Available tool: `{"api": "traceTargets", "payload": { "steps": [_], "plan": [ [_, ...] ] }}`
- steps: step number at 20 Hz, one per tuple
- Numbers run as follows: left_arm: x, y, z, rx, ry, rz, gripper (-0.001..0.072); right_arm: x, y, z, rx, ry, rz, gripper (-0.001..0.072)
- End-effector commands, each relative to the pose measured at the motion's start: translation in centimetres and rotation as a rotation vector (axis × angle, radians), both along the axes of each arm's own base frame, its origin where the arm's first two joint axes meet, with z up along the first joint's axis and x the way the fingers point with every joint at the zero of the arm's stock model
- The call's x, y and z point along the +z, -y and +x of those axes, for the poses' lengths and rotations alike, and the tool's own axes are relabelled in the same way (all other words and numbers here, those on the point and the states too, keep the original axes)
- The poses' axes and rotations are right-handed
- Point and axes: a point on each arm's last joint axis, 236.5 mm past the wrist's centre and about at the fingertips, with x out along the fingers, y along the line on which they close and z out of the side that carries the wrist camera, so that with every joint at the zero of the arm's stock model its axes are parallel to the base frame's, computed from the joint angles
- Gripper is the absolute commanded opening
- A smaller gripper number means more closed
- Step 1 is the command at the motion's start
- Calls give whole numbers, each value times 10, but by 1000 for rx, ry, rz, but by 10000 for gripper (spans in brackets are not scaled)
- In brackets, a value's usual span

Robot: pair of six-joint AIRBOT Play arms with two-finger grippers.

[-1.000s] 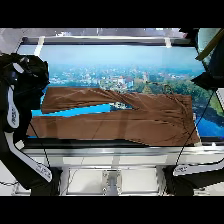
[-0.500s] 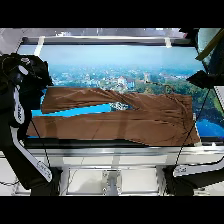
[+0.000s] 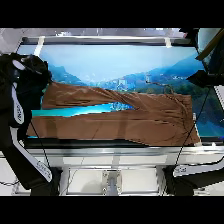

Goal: Fold the clothes and pants, and hang the long-sleeved shirts on hangers.

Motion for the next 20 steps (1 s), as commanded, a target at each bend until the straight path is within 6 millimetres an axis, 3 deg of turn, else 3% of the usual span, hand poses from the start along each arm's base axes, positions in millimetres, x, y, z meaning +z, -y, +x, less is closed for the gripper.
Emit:
{"api": "traceTargets", "payload": {
  "steps": [1, 3, 4, 6, 8, 11, 14, 17, 20],
  "plan": [
    [93, -2, 8, -2, 178, 38, 14, 2, 0, -2, 8, -4, 0, 323],
    [146, 5, -12, -75, 254, 104, 14, -1, -5, -9, 32, -30, 9, 323],
    [162, 10, -26, -112, 268, 131, 13, -4, -6, -14, 46, -52, 4, 321],
    [161, 9, -64, -130, 211, 192, 13, -11, -7, -25, 72, -99, -10, 319],
    [123, -5, -115, -124, 64, 270, 13, -18, -5, -36, 94, -149, -29, 318],
    [34, -24, -194, -78, -100, 337, 13, -26, 1, -44, 98, -184, -64, 319],
    [-37, -41, -247, 35, -199, 329, 13, -26, 2, -44, 98, -186, -66, 318],
    [-51, -63, -257, 109, -231, 317, 13, -26, 2, -44, 97, -185, -67, 318],
    [-35, -87, -243, 222, -171, 315, 21, -26, 1, -43, 97, -185, -63, 318]
  ]
}}
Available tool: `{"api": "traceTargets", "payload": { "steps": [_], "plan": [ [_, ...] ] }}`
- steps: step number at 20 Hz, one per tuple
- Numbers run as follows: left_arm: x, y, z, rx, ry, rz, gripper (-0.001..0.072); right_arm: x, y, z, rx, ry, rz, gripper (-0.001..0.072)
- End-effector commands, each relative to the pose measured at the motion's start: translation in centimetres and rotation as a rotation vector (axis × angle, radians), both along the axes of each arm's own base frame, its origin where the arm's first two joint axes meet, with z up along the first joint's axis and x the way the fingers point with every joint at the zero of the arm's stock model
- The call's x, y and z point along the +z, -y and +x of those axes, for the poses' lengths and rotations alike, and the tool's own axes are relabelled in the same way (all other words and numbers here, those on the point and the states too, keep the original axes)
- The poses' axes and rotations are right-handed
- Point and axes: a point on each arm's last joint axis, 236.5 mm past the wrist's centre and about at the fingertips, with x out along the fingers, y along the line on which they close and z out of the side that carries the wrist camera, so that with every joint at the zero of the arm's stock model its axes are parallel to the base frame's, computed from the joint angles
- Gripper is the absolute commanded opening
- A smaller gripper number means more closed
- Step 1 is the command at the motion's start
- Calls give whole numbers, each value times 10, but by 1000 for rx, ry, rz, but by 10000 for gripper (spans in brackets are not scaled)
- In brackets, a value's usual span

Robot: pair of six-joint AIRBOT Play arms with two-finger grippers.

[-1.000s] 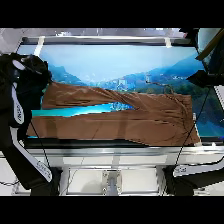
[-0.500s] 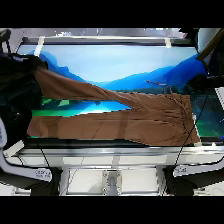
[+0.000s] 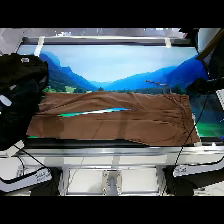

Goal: Fold the clothes and pants, and hang the long-sleeved shirts on hangers.

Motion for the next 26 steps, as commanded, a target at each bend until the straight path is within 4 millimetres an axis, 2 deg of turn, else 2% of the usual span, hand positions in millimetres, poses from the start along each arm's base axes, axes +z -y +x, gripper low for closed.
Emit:
{"api": "traceTargets", "payload": {
  "steps": [1, 2, 3, 4, 5, 6, 7, 10, 11, 13, 14, 17, 18, 22, 26],
  "plan": [
    [14, -27, 10, 85, 72, 39, 227, 0, -1, -1, -9, -7, 6, 318],
    [36, -32, 28, 82, 134, 60, 674, 0, -1, 0, -13, -8, 9, 319],
    [62, -36, 50, 89, 221, 72, 694, 1, -1, 0, -14, -6, 11, 319],
    [90, -40, 73, 104, 320, 69, 689, 1, -1, 2, -17, 1, 11, 319],
    [110, -39, 91, 113, 377, 45, 687, 2, 0, 5, -24, 12, 11, 319],
    [118, -35, 106, 117, 388, -7, 686, 4, 2, 9, -35, 31, 7, 319],
    [113, -24, 115, 96, 353, -83, 687, 5, 3, 14, -46, 48, 0, 319],
    [61, 23, 122, -16, 123, -347, 687, 6, 6, 19, -55, 67, -6, 319],
    [43, 28, 123, -28, 67, -381, 687, 6, 6, 18, -54, 67, -6, 319],
    [20, 34, 135, -26, 32, -403, 680, 6, 5, 18, -54, 66, -6, 319],
    [12, 38, 144, -38, 31, -401, 645, 6, 6, 18, -54, 67, -6, 319],
    [1, 49, 170, -70, 63, -373, 646, 6, 6, 19, -55, 68, -7, 319],
    [-4, 46, 174, -52, 58, -350, 645, 6, 6, 19, -55, 68, -7, 319],
    [-21, 1, 161, 32, -29, -166, 645, 7, 5, 19, -56, 68, -5, 319],
    [-20, -3, 179, 29, 43, -140, 628, 7, 5, 19, -59, 67, -2, 319]
  ]
}}
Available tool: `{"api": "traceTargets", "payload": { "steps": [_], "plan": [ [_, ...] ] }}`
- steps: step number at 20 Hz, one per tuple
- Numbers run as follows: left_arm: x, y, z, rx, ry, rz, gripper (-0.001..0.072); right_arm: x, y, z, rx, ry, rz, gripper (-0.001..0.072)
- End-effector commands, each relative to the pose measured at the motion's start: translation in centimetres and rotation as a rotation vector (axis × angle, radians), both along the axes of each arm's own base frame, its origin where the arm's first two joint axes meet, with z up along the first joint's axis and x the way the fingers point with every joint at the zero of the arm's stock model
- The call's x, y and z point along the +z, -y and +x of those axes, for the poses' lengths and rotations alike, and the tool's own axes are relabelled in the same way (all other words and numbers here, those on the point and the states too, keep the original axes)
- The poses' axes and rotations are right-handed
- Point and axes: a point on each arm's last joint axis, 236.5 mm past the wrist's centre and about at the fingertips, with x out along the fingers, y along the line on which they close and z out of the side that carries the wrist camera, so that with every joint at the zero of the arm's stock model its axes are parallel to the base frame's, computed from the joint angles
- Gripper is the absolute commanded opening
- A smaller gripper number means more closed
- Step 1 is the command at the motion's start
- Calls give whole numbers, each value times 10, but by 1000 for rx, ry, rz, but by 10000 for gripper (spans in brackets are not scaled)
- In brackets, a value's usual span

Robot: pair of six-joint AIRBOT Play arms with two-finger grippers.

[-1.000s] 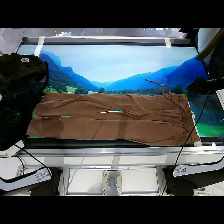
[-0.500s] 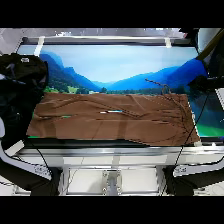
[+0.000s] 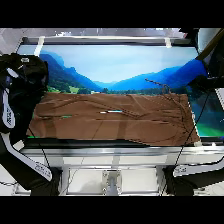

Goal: Fold the clothes and pants, and hang the long-sleeved shirts on hangers.

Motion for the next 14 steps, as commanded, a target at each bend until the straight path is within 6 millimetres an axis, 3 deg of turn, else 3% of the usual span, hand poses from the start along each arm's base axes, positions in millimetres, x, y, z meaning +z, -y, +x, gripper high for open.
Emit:
{"api": "traceTargets", "payload": {
  "steps": [1, 3, 6, 8, 10, 12, 14],
  "plan": [
    [-3, -3, 15, -3, 49, 31, 627, 0, 0, 0, -6, -1, 5, 319],
    [-11, 14, 20, -38, 60, -31, 600, 0, 0, 0, -8, -2, 6, 319],
    [-27, 21, 15, -38, 21, -72, 600, 0, -1, 0, -19, -8, 13, 319],
    [-27, 26, 15, -58, 26, -86, 586, 0, 0, 0, -20, -8, 13, 319],
    [-21, 31, 20, -67, 51, -109, 459, 0, 0, 0, -20, -8, 13, 319],
    [-19, 33, 23, -73, 57, -107, 269, 0, 0, 0, -20, -8, 13, 319],
    [-19, 39, 20, -105, 44, -108, 222, 0, 0, 0, -20, -8, 13, 319]
  ]
}}
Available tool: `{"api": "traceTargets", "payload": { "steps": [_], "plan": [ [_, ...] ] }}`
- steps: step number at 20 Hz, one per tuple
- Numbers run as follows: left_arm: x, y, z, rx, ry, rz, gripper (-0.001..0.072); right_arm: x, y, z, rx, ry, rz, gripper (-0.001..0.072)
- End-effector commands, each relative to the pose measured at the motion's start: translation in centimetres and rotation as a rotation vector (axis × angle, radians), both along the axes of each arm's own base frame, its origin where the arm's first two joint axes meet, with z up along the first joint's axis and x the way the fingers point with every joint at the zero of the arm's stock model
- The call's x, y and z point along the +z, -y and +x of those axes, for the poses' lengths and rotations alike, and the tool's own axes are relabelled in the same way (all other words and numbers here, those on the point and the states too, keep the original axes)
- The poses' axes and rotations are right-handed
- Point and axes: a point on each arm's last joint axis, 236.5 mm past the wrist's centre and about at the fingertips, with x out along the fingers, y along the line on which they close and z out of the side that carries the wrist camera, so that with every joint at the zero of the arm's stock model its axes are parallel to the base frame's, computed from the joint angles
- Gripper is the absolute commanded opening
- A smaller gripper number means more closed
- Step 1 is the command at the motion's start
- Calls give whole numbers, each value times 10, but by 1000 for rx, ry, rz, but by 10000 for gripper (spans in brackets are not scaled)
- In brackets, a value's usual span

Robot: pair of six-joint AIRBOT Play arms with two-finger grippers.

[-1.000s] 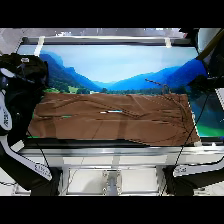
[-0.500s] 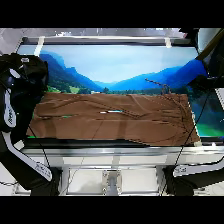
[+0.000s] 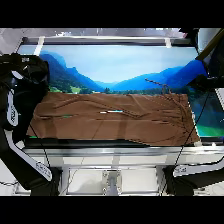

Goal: Fold the clothes and pants, and hang the long-sleeved shirts on hangers.

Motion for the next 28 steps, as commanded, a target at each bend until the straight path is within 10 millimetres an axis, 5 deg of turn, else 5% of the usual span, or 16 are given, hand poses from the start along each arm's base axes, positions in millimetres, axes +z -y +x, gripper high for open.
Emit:
{"api": "traceTargets", "payload": {
  "steps": [1, 3, 5, 8, 12, 20, 22, 24, 26, 28],
  "plan": [
    [3, 10, -3, -49, -7, -15, 222, 0, 0, 0, -1, -1, 0, 319],
    [6, 12, -6, -66, -22, -23, 260, 0, 0, 0, -1, -1, 0, 319],
    [15, 7, -5, -64, -16, -22, 546, 0, 0, 0, 0, -2, 0, 319],
    [27, 3, -6, -64, -9, -23, 549, 0, 0, 0, -1, -1, 0, 319],
    [15, 11, -21, -113, -73, -47, 549, -1, 0, 0, -1, -3, 1, 319],
    [6, 22, -15, -125, -72, -45, 542, -1, 0, 0, -2, -2, 1, 318],
    [2, 30, -14, -143, -78, -46, 452, -1, 0, 0, -2, -2, 1, 319],
    [2, 33, -10, -146, -66, -41, 101, -1, 0, 0, -1, -2, 1, 318],
    [6, 33, -5, -147, -49, -33, 15, -1, 0, 0, -1, -2, 1, 319],
    [24, 29, 7, -135, -3, -16, 16, -1, 0, 0, -1, -2, 1, 319]
  ]
}}
